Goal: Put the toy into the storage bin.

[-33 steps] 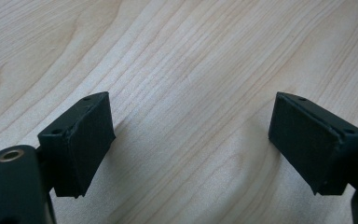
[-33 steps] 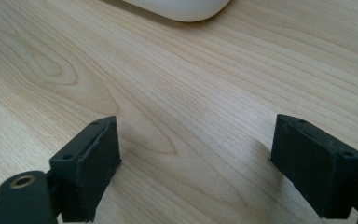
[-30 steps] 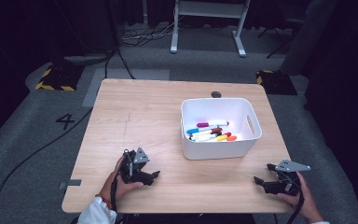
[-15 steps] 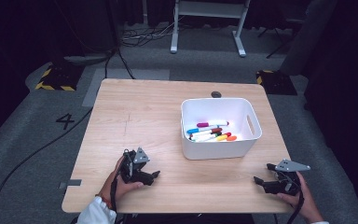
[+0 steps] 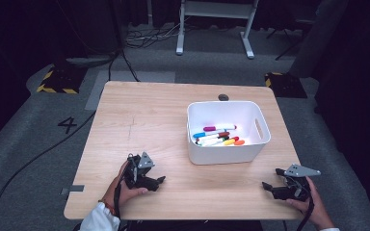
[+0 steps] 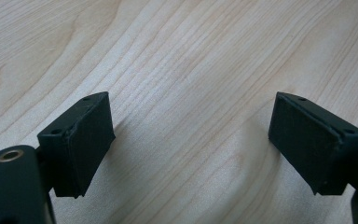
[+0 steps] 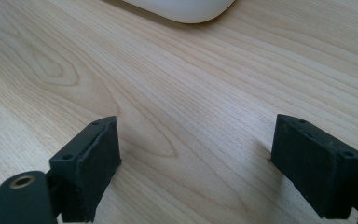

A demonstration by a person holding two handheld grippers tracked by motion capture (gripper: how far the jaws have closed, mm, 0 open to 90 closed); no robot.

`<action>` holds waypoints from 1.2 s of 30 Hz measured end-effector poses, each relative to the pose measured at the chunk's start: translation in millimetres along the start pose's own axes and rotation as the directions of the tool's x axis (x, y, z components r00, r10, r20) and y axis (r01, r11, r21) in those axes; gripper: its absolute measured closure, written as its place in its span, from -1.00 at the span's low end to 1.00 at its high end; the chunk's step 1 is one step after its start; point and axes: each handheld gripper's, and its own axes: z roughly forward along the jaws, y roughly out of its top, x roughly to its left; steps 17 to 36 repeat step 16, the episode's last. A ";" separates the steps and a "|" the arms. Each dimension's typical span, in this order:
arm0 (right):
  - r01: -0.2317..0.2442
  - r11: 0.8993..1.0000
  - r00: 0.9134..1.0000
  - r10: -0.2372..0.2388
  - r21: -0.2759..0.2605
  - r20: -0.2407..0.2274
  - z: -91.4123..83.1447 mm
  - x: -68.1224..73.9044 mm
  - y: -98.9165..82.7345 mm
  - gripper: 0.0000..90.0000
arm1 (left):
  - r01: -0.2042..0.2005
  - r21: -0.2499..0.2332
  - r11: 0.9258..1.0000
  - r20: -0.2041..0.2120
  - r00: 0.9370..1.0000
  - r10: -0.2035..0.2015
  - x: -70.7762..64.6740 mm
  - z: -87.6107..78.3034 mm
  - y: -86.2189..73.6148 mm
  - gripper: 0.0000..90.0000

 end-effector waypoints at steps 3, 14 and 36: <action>0.000 1.000 1.000 0.000 0.000 0.000 0.0 0.0 0.0 -0.66 | -0.001 0.000 1.000 0.000 1.000 0.001 0.0 0.0 0.0 -0.69; 0.008 1.000 1.000 -0.008 0.000 -0.012 2.1 -0.7 1.9 -0.66 | -0.001 0.000 1.000 0.000 1.000 0.001 0.0 0.0 0.0 -0.68; 0.009 1.000 1.000 -0.009 -0.002 -0.014 2.7 -0.9 2.4 -0.66 | 0.002 0.000 1.000 -0.001 1.000 -0.002 -0.2 0.1 0.1 -0.68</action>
